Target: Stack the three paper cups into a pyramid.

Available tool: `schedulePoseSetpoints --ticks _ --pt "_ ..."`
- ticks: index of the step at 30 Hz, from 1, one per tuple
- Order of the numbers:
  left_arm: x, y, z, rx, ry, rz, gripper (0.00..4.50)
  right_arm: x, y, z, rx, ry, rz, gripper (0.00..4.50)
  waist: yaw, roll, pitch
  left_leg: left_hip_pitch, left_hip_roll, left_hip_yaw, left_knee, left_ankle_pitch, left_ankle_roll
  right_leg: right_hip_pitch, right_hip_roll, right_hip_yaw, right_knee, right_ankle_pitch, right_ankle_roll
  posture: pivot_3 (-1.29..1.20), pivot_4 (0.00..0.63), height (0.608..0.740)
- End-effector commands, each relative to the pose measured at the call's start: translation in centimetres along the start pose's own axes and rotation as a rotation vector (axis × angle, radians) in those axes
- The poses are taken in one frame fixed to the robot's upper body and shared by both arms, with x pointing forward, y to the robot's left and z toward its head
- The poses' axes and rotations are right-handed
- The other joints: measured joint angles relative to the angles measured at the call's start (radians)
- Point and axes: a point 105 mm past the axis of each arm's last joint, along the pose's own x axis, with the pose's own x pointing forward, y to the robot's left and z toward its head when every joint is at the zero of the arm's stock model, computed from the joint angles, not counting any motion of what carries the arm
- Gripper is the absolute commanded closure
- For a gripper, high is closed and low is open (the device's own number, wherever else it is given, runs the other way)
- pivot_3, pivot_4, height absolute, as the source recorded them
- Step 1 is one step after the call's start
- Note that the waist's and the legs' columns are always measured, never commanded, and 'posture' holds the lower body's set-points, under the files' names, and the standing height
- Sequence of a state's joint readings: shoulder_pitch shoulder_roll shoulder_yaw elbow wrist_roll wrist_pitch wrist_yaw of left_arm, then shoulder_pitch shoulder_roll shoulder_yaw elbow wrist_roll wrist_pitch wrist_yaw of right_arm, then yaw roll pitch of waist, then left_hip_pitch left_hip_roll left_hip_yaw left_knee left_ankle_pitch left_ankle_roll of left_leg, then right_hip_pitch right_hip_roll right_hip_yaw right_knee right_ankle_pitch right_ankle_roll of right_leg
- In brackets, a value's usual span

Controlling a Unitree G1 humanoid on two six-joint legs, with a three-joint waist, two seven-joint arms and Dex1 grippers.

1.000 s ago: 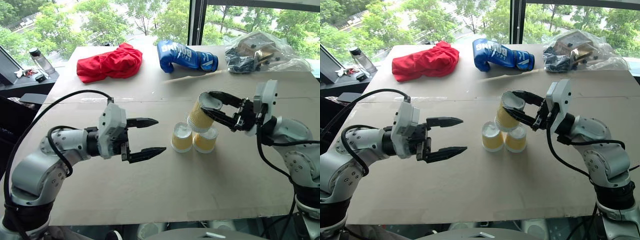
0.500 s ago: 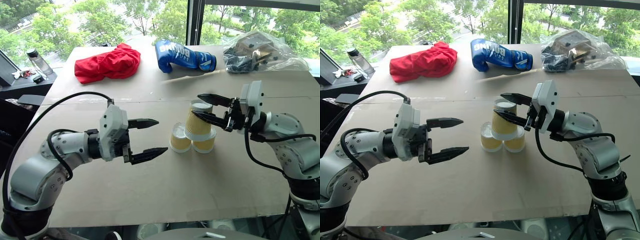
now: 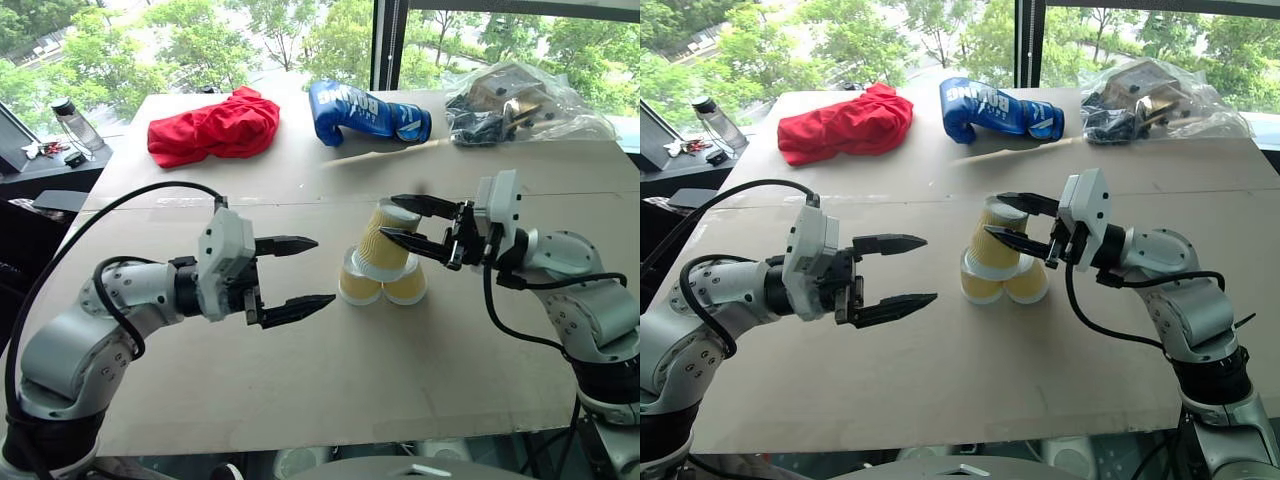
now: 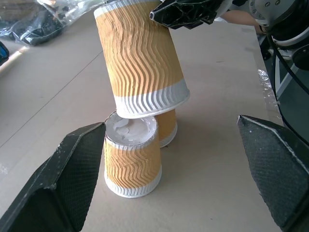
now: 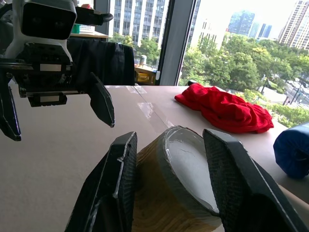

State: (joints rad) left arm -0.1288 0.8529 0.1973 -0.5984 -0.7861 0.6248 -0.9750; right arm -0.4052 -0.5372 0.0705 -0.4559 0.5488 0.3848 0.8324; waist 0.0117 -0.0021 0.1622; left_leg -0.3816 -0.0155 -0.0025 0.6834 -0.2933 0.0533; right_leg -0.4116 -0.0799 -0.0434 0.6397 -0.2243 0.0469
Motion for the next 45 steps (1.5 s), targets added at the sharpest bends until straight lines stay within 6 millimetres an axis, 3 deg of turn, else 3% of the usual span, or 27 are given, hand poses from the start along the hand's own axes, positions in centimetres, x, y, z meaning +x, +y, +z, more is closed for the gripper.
schedulePoseSetpoints --ticks 1,11,34,45 --pt "-0.2 0.1 0.7 0.045 -0.009 -0.005 0.0 0.0 0.8 0.7 -0.045 0.0 0.035 2.52 0.0 0.0 0.0 0.0 0.0 0.0 0.0 0.0 0.0 0.0 0.0 0.0 0.0 0.0 0.0 0.0 0.15 0.737" --pt "-0.1 0.0 0.6 0.04 -0.008 -0.017 0.0 -0.3 1.3 0.8 -0.119 0.041 0.072 2.52 0.0 0.0 0.0 0.0 0.0 0.0 0.0 0.0 0.0 0.0 0.0 0.0 0.0 0.0 0.0 0.0 0.15 0.737" --pt "0.0 0.5 0.6 0.045 0.002 -0.045 0.0 -0.4 1.2 1.5 -0.259 -0.035 0.037 2.52 0.0 -0.001 0.0 0.0 0.0 0.0 0.0 0.0 0.0 0.0 0.0 0.0 0.0 0.0 0.0 0.0 0.15 0.737" --pt "0.1 0.6 0.6 0.05 0.002 -0.053 0.0 -0.9 1.3 1.6 -0.244 -0.035 0.047 2.52 0.0 -0.001 0.0 0.0 0.0 0.0 0.0 0.0 0.0 0.0 0.0 0.0 0.0 0.0 0.0 0.0 0.15 0.737"
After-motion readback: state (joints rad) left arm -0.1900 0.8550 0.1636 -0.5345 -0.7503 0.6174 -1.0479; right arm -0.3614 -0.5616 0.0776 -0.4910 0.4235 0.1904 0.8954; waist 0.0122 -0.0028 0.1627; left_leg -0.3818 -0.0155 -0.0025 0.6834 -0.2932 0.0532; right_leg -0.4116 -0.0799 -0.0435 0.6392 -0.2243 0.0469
